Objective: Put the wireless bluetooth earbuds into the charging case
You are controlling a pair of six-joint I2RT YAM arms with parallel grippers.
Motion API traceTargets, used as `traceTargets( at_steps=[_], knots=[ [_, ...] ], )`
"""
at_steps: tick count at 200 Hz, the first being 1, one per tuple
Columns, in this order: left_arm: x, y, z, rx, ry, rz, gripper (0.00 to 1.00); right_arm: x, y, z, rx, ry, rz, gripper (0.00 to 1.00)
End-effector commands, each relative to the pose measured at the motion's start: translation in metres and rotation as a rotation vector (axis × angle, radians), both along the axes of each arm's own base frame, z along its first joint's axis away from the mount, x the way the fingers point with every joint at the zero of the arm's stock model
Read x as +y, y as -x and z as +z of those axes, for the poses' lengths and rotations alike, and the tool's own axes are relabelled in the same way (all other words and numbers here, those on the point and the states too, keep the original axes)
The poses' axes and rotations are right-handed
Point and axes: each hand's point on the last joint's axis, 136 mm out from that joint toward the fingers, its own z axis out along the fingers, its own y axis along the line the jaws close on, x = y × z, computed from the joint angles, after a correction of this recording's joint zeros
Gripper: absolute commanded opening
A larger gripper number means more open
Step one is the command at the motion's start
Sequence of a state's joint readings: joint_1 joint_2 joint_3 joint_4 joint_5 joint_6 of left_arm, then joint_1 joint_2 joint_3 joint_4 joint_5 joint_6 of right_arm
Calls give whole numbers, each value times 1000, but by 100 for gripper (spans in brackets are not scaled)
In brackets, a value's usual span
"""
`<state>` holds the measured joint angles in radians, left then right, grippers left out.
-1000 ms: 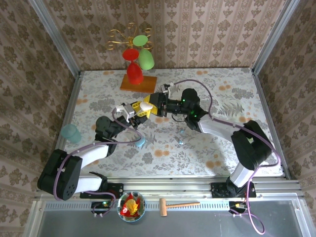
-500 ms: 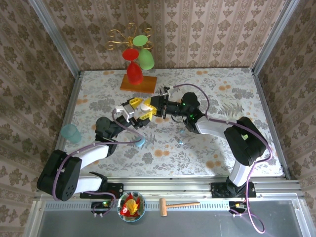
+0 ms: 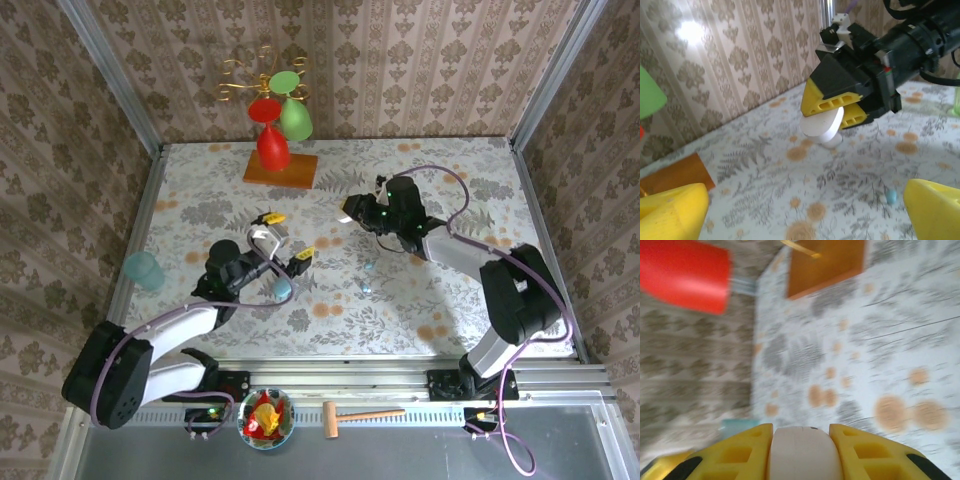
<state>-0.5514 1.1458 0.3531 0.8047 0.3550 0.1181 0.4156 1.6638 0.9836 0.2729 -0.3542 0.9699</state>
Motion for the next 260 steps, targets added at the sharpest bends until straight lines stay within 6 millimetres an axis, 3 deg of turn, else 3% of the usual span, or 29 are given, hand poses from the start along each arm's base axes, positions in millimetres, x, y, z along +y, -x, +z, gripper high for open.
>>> traceTargets(
  at_steps=[1,28,65,118,140,164,183,232,260],
  knots=[
    [13,-1,-34,83,-118,99,100,-19,-29,-30,-9,215,-58,24],
    [21,4,-49,185,-140,138,100,-16,-57,-65,57,267,-60,26],
    [36,15,-77,351,-241,235,100,-10,-89,-93,98,294,-74,26],
    [49,26,-105,542,-270,346,100,-27,-113,-127,170,321,-108,32],
    [52,25,-117,627,-270,396,100,-38,-114,-132,185,353,-114,44],
    [54,27,-127,718,-266,433,100,-49,-111,-118,150,400,-116,64],
    [54,30,-132,786,-252,445,100,-58,-104,-100,113,455,-117,74],
    [59,50,-148,1122,-161,499,94,-73,-70,-51,6,509,-120,80],
    [53,51,-153,1165,-165,477,92,-83,-49,-35,-31,504,-141,81]
  ],
)
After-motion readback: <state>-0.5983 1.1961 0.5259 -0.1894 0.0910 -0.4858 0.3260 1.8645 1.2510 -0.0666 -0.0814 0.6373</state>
